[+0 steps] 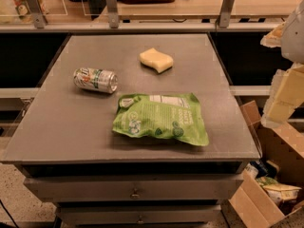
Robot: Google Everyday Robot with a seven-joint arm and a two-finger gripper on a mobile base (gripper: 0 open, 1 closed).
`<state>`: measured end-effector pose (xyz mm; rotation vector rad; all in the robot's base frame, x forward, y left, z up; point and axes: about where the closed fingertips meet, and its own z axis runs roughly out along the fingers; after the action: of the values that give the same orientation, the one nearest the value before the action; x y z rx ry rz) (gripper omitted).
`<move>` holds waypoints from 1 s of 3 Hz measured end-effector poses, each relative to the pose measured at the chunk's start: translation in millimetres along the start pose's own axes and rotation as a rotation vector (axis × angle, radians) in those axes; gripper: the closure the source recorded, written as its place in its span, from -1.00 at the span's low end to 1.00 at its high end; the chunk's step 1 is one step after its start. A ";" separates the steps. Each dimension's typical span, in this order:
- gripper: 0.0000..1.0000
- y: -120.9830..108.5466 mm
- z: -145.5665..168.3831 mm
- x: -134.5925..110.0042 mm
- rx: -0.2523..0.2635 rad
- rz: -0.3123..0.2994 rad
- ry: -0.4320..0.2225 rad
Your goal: Place 7up can upright
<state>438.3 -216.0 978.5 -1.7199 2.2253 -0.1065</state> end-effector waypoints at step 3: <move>-1.00 -6.4 27.7 -52.5 -0.002 -0.081 0.012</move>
Offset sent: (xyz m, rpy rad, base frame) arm 0.0226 0.0440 -0.0089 -0.0135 -0.0067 0.0754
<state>464.1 -163.9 965.0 -1.8150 2.1654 -0.1331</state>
